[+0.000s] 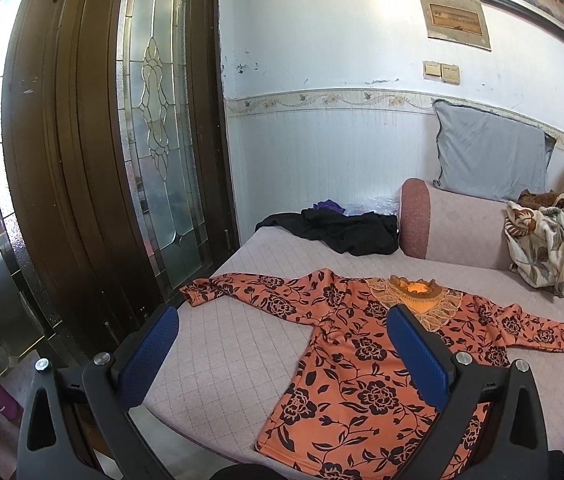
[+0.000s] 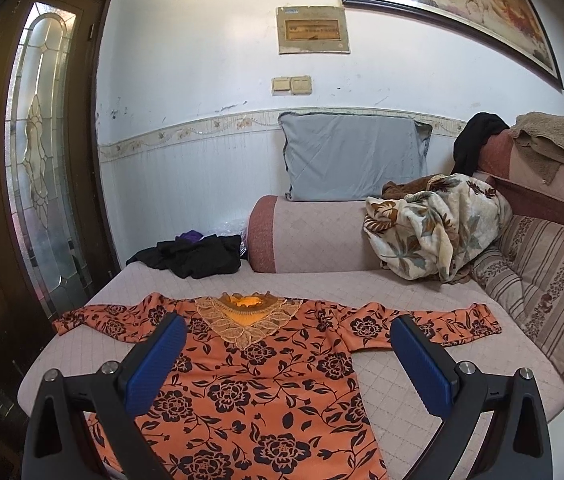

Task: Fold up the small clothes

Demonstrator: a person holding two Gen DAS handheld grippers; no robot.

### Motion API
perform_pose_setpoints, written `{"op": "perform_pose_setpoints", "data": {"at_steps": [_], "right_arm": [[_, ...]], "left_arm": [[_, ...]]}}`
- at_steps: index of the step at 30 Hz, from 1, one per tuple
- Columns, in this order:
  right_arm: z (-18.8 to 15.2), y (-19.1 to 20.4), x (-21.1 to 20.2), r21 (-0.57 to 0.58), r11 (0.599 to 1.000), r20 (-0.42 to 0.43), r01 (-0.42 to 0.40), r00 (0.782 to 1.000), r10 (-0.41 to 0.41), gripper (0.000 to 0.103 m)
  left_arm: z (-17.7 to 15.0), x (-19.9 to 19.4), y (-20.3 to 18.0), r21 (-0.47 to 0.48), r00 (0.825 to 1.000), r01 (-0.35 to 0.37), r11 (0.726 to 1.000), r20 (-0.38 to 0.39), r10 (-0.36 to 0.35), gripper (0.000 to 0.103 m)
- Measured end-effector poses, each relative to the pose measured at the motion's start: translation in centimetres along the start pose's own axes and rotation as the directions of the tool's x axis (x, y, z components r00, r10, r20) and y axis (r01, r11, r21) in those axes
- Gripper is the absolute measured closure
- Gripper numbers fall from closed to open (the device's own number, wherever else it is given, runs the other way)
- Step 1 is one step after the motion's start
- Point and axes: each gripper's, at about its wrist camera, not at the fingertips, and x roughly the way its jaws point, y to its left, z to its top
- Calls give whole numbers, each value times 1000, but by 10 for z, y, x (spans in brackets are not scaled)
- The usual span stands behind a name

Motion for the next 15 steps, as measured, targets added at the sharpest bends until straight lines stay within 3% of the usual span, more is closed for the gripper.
{"op": "perform_pose_setpoints", "data": {"at_steps": [15], "right_arm": [[-4, 1, 18, 12, 1000, -19, -6, 1000, 7, 0]], "left_arm": [[0, 28, -18, 23, 999, 11, 1000, -35, -10, 0]]}}
